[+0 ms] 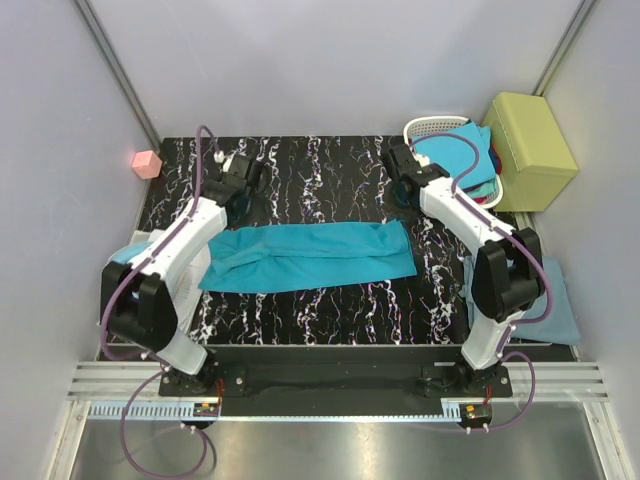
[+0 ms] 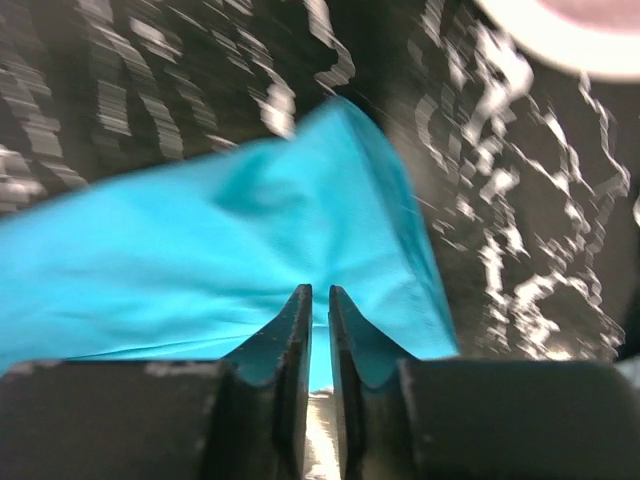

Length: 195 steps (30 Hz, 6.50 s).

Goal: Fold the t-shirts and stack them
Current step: Fold the other side of the tshirt into a rectangle

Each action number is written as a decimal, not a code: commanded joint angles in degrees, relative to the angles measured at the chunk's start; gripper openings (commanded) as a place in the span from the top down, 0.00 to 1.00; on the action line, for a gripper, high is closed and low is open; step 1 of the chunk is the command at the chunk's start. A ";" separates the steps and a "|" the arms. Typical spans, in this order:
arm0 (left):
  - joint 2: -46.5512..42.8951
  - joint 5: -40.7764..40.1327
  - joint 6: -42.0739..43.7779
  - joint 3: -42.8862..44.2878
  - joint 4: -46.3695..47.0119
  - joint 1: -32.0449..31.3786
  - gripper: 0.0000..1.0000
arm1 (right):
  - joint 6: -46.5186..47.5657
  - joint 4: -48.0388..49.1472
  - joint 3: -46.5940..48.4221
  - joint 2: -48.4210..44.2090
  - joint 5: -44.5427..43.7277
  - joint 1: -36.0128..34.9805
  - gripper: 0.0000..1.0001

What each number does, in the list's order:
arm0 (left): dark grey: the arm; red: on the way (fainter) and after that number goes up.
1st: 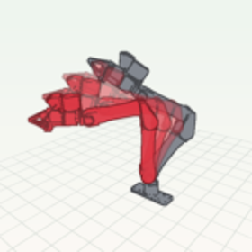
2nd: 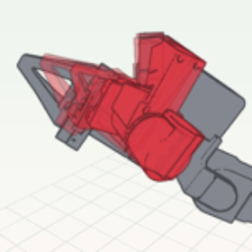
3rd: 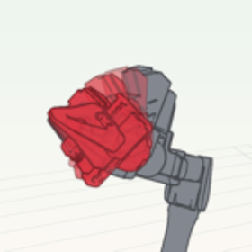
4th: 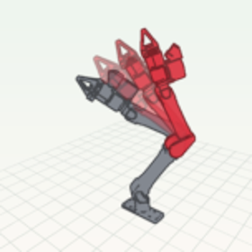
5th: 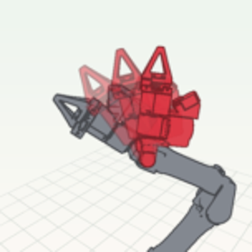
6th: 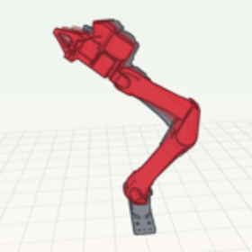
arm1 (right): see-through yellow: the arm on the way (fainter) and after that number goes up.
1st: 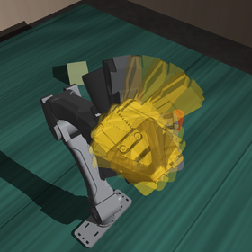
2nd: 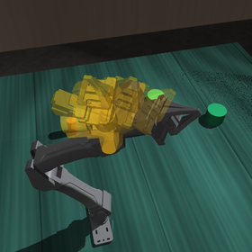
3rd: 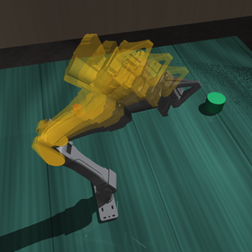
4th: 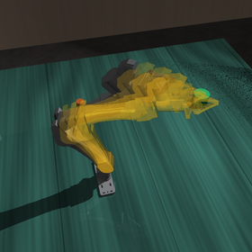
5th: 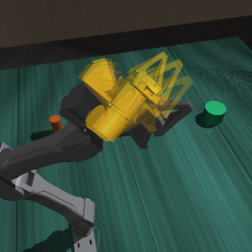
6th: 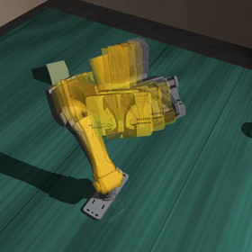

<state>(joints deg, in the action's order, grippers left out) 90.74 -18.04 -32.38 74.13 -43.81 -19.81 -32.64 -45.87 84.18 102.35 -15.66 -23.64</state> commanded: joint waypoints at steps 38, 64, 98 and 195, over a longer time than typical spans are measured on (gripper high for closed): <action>-2.23 7.41 -4.53 -10.67 3.47 -18.51 0.42 | -2.07 1.13 2.30 18.50 1.25 2.98 0.97; -5.75 0.47 -3.48 -11.38 -0.13 -18.68 0.43 | -3.40 0.42 -3.76 13.77 -5.88 7.99 0.81; 12.27 3.10 -1.54 2.70 3.38 -4.18 0.67 | 4.61 0.43 1.86 -11.29 7.05 -6.07 0.64; 29.50 8.81 1.09 12.97 3.12 7.24 0.89 | 1.35 1.13 36.66 33.00 24.45 -18.99 0.47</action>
<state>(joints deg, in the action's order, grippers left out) 119.37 -10.68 -30.92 88.16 -41.08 -12.62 -32.73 -44.93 116.79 133.93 9.54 -44.36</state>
